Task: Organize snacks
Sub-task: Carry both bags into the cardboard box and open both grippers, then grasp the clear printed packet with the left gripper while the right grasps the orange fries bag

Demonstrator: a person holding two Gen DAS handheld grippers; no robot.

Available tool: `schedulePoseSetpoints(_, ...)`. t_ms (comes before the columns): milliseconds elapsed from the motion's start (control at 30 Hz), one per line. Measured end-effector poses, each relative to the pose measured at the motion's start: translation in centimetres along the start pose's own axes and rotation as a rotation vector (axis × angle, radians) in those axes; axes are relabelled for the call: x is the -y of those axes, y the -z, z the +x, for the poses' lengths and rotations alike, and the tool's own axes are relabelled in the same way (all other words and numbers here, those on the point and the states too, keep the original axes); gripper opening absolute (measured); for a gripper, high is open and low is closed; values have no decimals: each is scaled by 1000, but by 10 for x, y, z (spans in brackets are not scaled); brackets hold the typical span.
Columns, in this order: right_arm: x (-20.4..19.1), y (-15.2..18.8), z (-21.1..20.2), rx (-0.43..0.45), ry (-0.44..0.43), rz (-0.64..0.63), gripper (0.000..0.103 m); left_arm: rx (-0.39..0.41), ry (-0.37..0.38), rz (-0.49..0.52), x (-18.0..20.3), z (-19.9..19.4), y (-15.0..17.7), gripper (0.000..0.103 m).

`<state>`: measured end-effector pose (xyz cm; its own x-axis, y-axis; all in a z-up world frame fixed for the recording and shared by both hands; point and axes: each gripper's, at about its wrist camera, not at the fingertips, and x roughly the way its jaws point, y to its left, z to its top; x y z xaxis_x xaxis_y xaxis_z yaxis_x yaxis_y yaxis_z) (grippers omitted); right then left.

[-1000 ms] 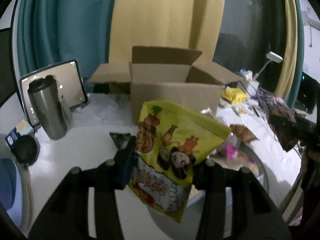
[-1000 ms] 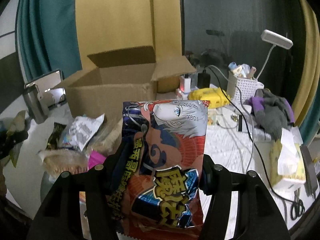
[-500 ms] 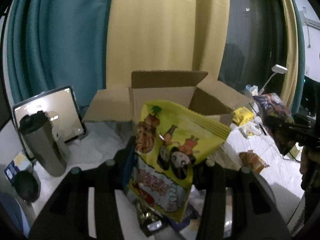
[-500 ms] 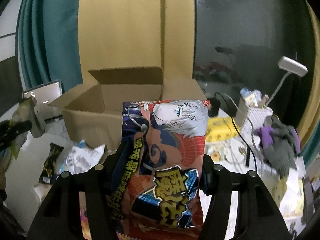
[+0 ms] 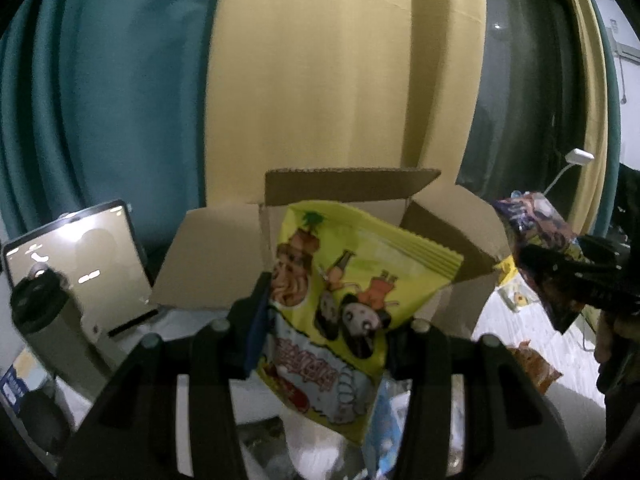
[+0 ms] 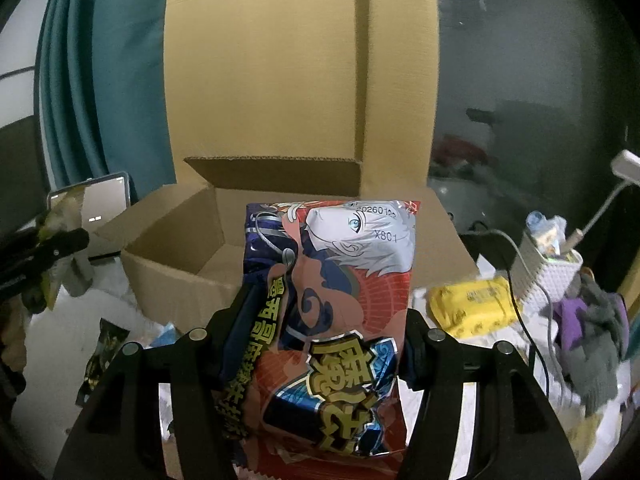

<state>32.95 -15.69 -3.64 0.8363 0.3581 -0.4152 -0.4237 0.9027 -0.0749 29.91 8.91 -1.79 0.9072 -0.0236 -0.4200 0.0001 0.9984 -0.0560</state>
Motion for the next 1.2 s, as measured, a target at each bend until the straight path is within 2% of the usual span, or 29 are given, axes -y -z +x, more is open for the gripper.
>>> schedulePoseSetpoints(467, 4, -27, 78, -22, -28, 44, 63, -36, -9, -1, -4, 77, -27, 49)
schedulePoseSetpoints(600, 2, -36, 95, -15, -24, 41, 63, -54, -18, -44, -7, 93, -31, 51)
schedulePoseSetpoints(633, 2, -39, 101, -16, -25, 40, 63, -60, -20, -55, -8, 96, -31, 53)
schedulePoseSetpoints(700, 0, -42, 109, -22, -21, 39, 63, -77, -15, -73, -11, 106, -32, 66)
schedulePoseSetpoints(733, 0, -43, 113, -27, -22, 38, 63, -79, -13, -76, -11, 108, -32, 80)
schedulePoseSetpoints(767, -1, -43, 115, -29, -21, 39, 63, -78, -11, -80, -12, 108, -32, 87)
schedulePoseSetpoints(800, -1, -43, 116, -30, -17, 40, 64, -74, -9, -78, -11, 107, -31, 88)
schedulePoseSetpoints(900, -3, -43, 114, -22, -10, 32, 75, -63, -9, -62, -9, 102, -32, 90)
schedulePoseSetpoints(1200, -1, -37, 87, -17, 8, 23, 76, -46, -10, -59, 0, 71, -33, 91)
